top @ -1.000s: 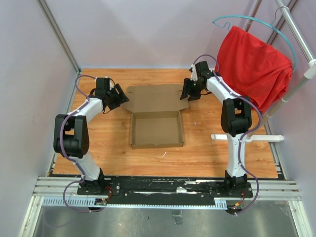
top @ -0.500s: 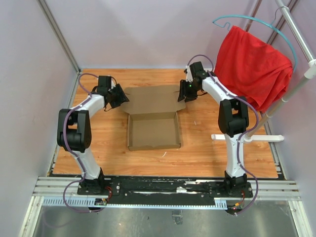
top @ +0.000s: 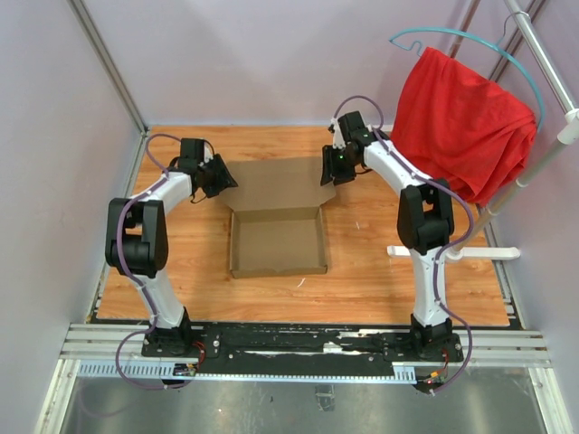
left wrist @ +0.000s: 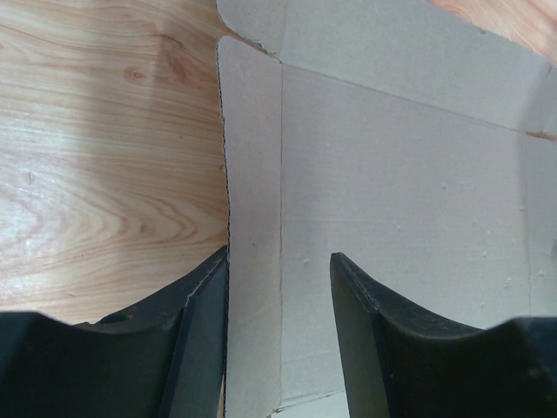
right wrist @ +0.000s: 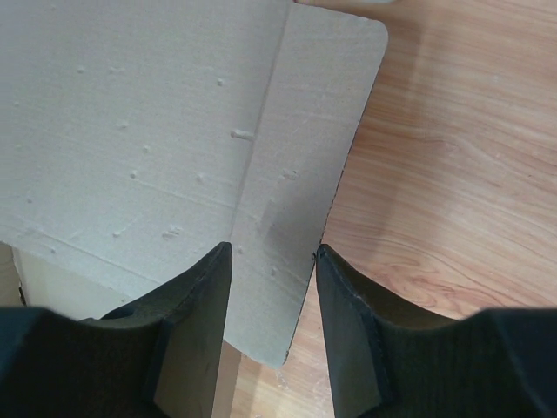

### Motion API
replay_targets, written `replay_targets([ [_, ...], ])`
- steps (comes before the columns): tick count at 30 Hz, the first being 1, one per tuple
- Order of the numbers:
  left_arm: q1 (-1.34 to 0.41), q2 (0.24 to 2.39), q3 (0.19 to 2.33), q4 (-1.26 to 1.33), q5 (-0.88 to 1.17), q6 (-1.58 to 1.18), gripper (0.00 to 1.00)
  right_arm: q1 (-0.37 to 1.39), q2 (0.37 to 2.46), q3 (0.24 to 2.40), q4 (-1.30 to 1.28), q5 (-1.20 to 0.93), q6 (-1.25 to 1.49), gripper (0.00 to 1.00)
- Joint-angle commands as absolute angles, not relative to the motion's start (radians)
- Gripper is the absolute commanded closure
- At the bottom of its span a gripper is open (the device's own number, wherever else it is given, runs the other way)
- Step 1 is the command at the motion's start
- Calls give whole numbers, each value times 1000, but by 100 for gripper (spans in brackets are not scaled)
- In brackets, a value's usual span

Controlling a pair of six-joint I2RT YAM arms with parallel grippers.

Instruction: Fold the paper box

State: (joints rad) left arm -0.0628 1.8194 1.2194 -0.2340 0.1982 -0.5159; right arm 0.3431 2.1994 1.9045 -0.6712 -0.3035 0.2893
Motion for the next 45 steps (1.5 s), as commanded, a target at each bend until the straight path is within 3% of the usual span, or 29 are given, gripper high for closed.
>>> replay_targets([
  [1,-62,1838,1244,-235,235,-499,48,384,2134,1926,-687,-276,274,55],
  [12,-62,1870,1251,-242,257,-489,60,450,2186,2012,-759,-191,241,55],
  [35,-63,1865,1254,-240,263,-489,63,500,2251,2064,-776,-121,214,57],
  [39,-63,1862,1258,-241,260,-487,67,500,2300,2117,-844,-90,205,58],
  [45,-66,1859,1275,-257,247,-473,85,500,2348,2159,-882,-63,201,67],
])
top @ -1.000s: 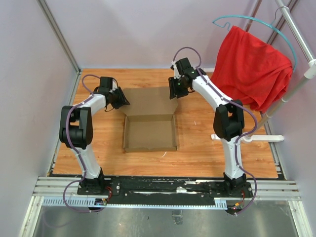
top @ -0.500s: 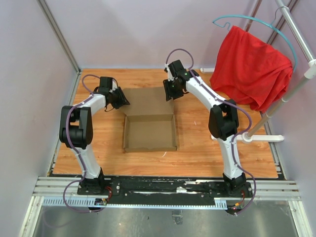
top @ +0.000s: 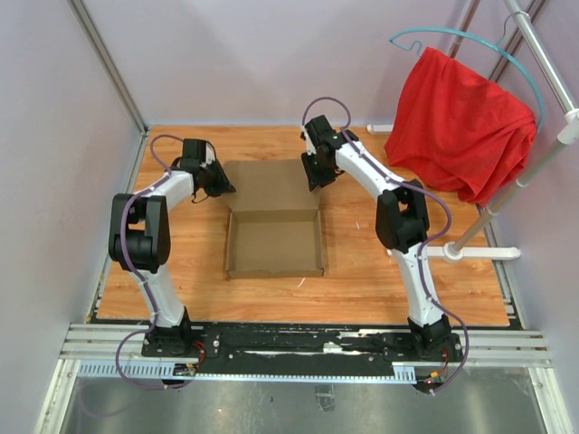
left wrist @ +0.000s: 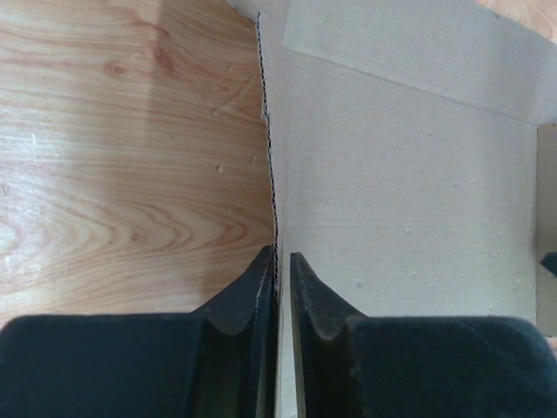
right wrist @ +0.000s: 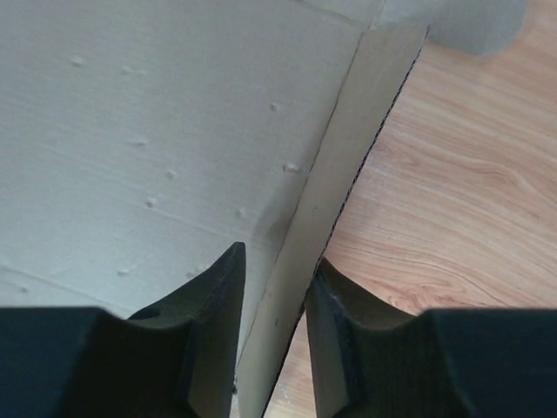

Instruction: Fold the paper box

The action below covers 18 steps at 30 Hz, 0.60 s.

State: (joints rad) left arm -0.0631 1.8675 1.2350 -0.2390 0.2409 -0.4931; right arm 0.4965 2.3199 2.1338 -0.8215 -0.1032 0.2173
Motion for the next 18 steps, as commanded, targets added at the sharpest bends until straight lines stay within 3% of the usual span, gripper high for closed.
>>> replay_targets([
  [1,-69,1854,1279,-262,231,-468,86,500,2347,2158,-881,-54,201,69],
  [8,-121,1841,1326,-320,127,-421,92,502,2317,2142,-877,25,211,97],
  [18,-209,1745,1306,-310,-18,-384,99,503,2105,1865,-708,149,212,99],
])
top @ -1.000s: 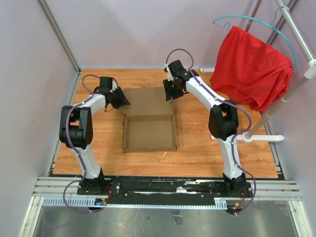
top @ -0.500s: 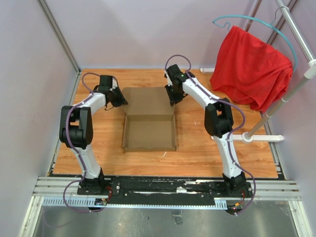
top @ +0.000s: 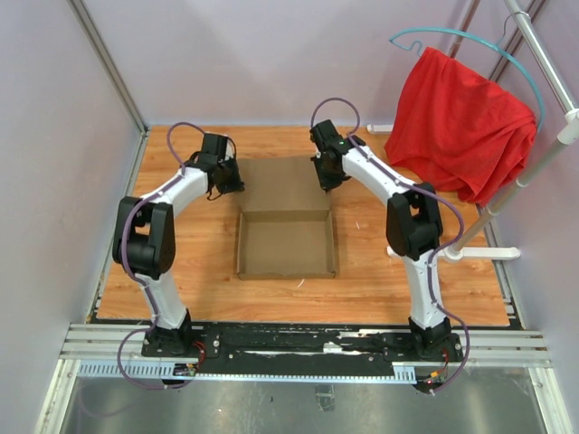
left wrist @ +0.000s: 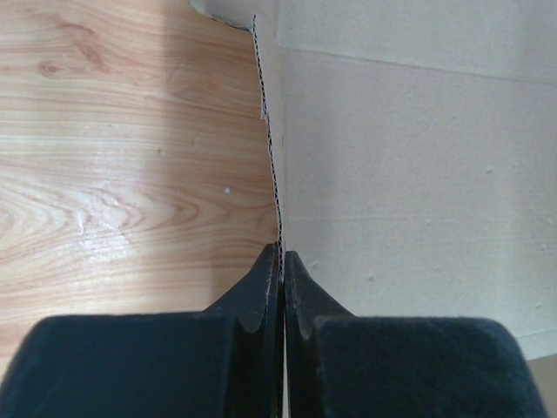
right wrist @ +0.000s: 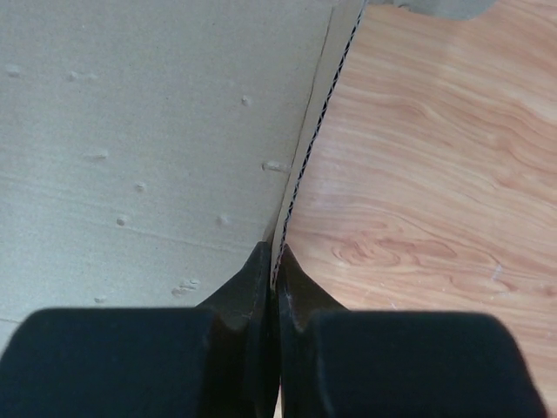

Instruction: Fold the paper box

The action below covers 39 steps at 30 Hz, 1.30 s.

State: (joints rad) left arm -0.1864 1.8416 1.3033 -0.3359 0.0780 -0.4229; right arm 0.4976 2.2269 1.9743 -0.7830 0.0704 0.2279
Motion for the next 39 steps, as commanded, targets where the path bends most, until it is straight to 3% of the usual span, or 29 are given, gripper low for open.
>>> replay_targets([
  [1,-218,1722,1290,-290,-31,-381,100,503,2072,1811,-663,152,211,99],
  [8,-263,1552,1134,-113,-97,-367,97,503,1827,1443,-297,214,241,99],
  [13,-267,1449,1057,-33,-103,-363,69,505,1694,1200,-19,290,233,99],
  [22,-267,1295,1088,-9,-20,-256,42,515,1472,723,659,353,156,99],
  [31,-267,1114,893,402,313,-172,29,517,1411,376,1358,268,137,99],
  [39,-305,1162,986,286,493,-61,31,539,1414,276,1541,202,139,99],
])
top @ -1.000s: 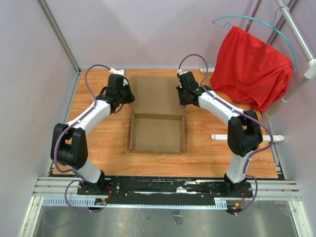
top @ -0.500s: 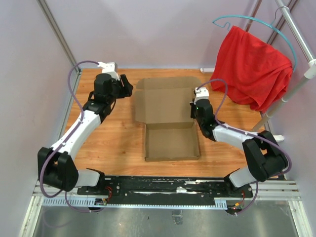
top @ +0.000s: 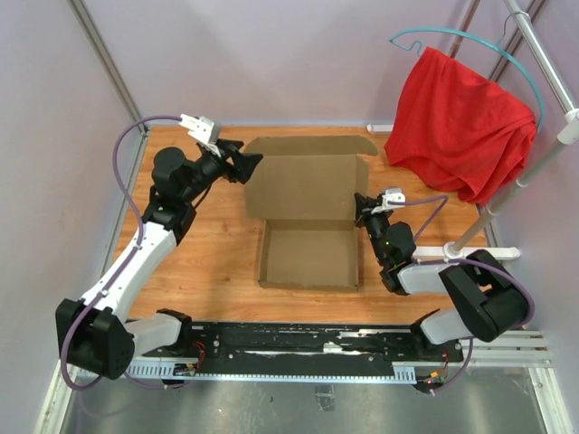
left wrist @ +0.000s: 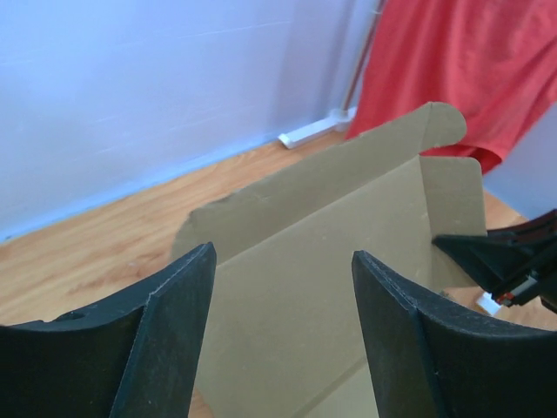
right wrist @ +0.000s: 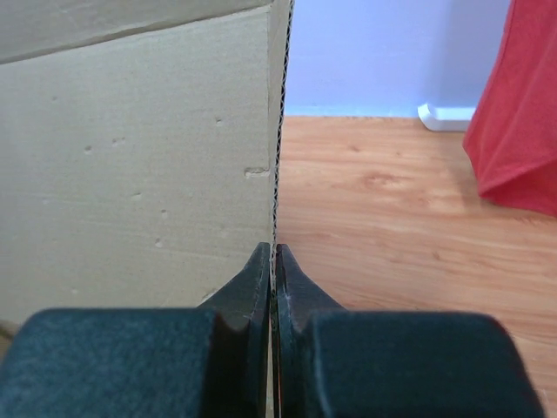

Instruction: Fold the paper box

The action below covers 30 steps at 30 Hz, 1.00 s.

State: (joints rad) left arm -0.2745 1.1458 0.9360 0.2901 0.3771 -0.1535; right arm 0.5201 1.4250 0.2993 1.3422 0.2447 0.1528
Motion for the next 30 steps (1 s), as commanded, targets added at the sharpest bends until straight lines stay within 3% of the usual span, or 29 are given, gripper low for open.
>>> replay_targets([
  [1,-329,1168,1000,260,479,-25,31,543,1411,269,1543,195,136,98],
  [5,-385,1198,1059,156,330,130,31,551,1400,256,1542,190,114,98],
  [10,-387,1223,1051,209,246,182,30,550,1399,253,1544,149,93,99],
  [30,-397,1296,1116,223,534,467,31,558,1383,190,1547,-132,-101,99],
])
